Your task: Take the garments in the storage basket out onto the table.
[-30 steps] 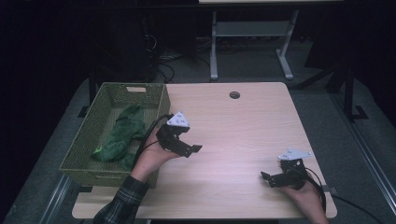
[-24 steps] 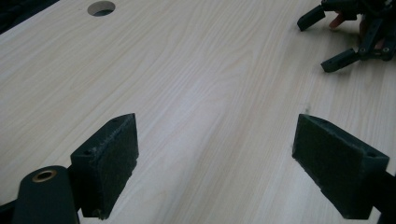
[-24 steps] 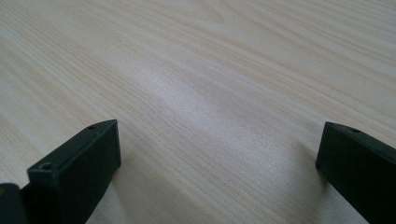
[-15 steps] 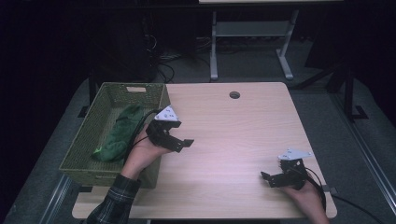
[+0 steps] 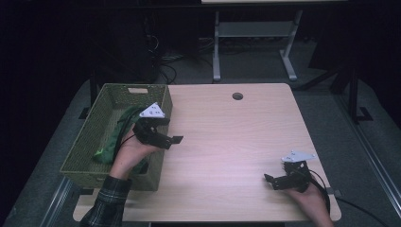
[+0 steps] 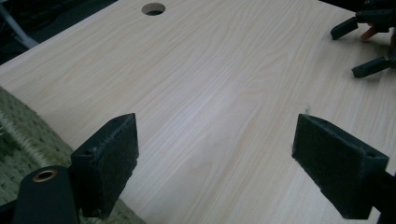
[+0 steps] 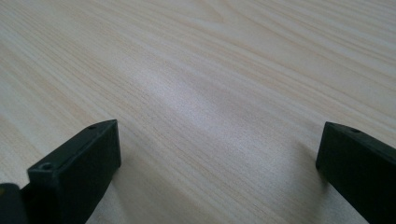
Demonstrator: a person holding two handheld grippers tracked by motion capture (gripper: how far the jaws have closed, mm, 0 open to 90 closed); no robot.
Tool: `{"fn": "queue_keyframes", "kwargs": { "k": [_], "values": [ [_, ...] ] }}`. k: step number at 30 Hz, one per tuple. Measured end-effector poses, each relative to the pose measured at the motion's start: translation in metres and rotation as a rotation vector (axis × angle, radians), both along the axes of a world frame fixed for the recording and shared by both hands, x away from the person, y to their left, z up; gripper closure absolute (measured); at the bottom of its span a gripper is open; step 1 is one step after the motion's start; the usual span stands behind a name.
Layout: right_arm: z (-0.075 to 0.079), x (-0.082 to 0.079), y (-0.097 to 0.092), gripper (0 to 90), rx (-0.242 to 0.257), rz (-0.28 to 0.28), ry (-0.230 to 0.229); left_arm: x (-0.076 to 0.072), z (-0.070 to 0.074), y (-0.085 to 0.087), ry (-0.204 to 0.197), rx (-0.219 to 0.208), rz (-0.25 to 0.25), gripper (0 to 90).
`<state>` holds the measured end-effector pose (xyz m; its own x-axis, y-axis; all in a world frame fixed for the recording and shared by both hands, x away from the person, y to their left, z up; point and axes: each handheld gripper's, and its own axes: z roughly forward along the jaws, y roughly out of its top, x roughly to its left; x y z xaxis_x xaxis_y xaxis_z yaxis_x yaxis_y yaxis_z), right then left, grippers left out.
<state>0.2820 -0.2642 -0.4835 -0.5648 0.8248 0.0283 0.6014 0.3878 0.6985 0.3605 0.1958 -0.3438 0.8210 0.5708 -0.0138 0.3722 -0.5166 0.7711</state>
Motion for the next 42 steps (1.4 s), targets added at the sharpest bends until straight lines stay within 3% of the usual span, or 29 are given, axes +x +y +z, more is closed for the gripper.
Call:
{"fn": "queue_keyframes", "kwargs": {
  "k": [19,35,42],
  "values": [
    [0.0,0.0,0.0,0.0,0.0,0.0,0.0,0.005,0.005,0.048,-0.006,-0.001,0.097,17.7],
    [0.0,0.0,0.0,0.0,0.0,0.0,0.0,0.009,0.002,0.089,-0.003,0.043,0.186,27.1],
    [0.0,0.0,0.0,0.0,0.0,0.0,0.0,0.012,-0.004,0.103,-0.001,0.085,0.234,31.2]
  ]
}}
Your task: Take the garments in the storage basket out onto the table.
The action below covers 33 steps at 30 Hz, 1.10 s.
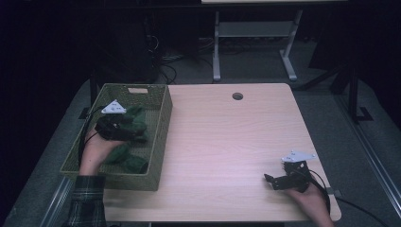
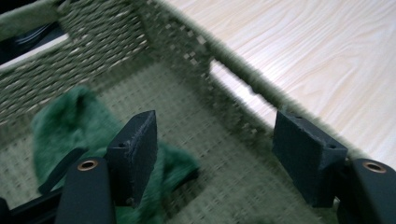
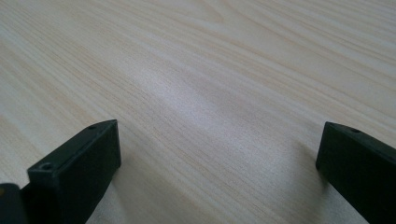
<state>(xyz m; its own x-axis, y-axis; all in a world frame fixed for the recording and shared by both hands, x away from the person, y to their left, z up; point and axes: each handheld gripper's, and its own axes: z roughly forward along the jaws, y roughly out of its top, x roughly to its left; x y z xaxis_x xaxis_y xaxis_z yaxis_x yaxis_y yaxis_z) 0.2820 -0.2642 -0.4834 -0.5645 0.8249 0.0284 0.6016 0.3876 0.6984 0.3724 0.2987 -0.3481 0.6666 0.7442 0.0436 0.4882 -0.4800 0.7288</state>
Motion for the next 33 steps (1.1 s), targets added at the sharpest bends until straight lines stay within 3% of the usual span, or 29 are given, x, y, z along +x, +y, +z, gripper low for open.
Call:
{"fn": "queue_keyframes", "kwargs": {
  "k": [10,16,25,33],
  "values": [
    [0.0,0.0,0.0,0.0,0.0,-0.001,0.001,0.005,-0.01,0.019,0.015,0.032,0.052,35.2],
    [0.0,0.0,0.0,0.0,0.0,0.0,0.0,0.01,-0.021,0.032,0.039,0.072,0.095,36.4],
    [0.0,0.0,0.0,0.0,0.0,0.0,0.0,0.016,-0.035,0.035,0.081,0.111,0.104,37.3],
    [0.0,0.0,0.0,0.0,0.0,0.0,0.0,0.021,-0.052,0.033,0.134,0.191,0.115,38.3]
  ]
}}
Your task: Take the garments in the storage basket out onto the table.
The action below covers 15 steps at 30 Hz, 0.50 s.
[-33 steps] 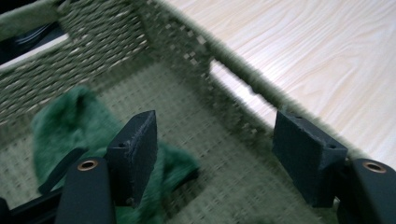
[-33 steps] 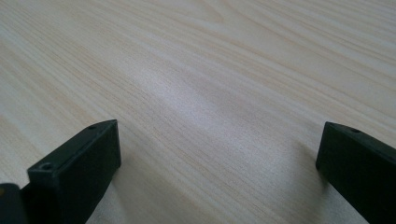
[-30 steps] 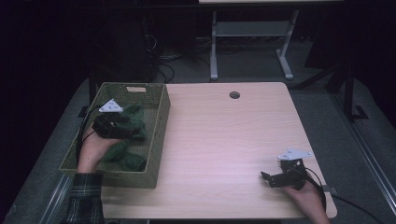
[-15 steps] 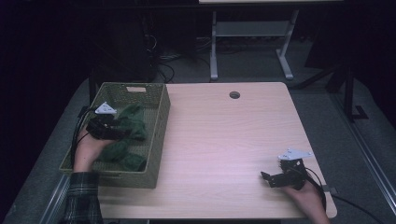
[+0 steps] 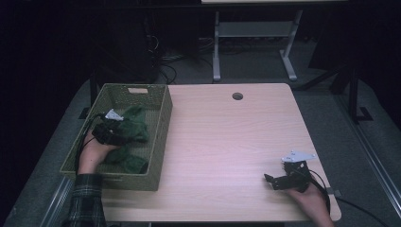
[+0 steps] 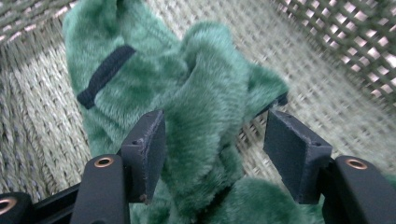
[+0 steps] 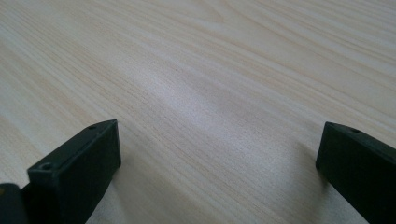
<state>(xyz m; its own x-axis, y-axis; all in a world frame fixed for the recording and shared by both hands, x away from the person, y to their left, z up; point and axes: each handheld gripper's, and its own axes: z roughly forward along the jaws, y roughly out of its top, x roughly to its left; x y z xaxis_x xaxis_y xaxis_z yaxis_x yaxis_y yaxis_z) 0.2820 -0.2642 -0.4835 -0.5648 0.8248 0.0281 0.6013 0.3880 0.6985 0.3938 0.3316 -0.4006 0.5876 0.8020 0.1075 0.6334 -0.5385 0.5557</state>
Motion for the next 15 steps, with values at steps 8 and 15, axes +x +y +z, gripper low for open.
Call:
{"fn": "queue_keyframes", "kwargs": {
  "k": [8,15],
  "values": [
    [0.0,0.0,0.0,0.0,0.0,0.0,0.0,0.002,-0.007,-0.001,0.037,0.036,0.005,41.1],
    [0.0,0.0,0.0,0.0,0.0,0.0,0.0,0.003,-0.012,-0.001,0.072,0.07,0.017,53.0]
  ]
}}
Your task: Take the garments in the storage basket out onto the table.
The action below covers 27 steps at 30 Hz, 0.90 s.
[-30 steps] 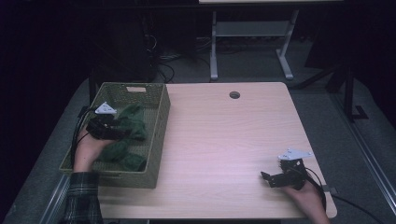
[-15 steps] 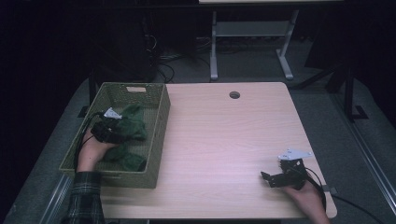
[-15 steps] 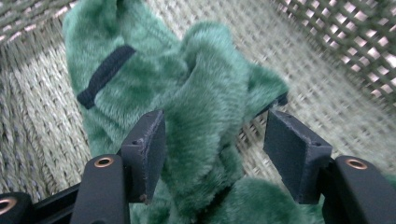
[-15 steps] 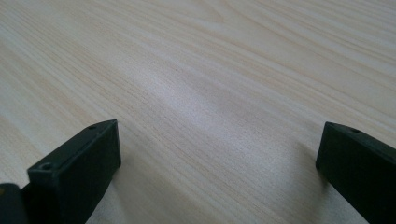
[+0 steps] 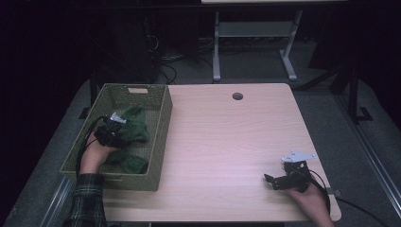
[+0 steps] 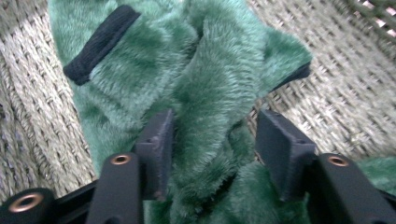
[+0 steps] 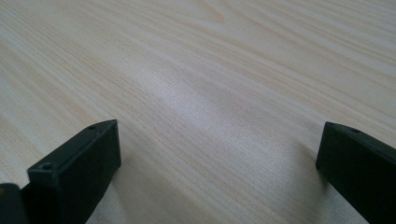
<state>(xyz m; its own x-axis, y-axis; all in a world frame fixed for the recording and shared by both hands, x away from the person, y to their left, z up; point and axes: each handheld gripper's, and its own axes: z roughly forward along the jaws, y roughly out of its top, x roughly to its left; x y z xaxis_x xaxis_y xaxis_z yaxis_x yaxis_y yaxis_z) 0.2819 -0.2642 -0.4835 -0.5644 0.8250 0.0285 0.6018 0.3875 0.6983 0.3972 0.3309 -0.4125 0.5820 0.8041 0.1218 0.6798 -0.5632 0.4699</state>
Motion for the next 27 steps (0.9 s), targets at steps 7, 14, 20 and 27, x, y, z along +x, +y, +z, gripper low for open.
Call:
{"fn": "queue_keyframes", "kwargs": {
  "k": [7,14,20,27],
  "values": [
    [0.0,0.0,0.0,0.0,0.0,0.0,0.0,0.0,0.002,0.001,0.041,-0.031,0.007,74.5],
    [0.0,0.0,0.0,0.0,0.0,0.002,-0.001,0.0,0.005,0.001,0.079,-0.092,0.039,84.6],
    [0.0,0.0,0.0,0.0,0.0,0.002,-0.001,-0.002,0.019,0.001,0.086,-0.165,0.044,85.5],
    [0.0,0.0,0.0,0.0,0.0,0.002,-0.001,-0.009,0.042,-0.001,0.048,-0.248,0.037,85.8]
  ]
}}
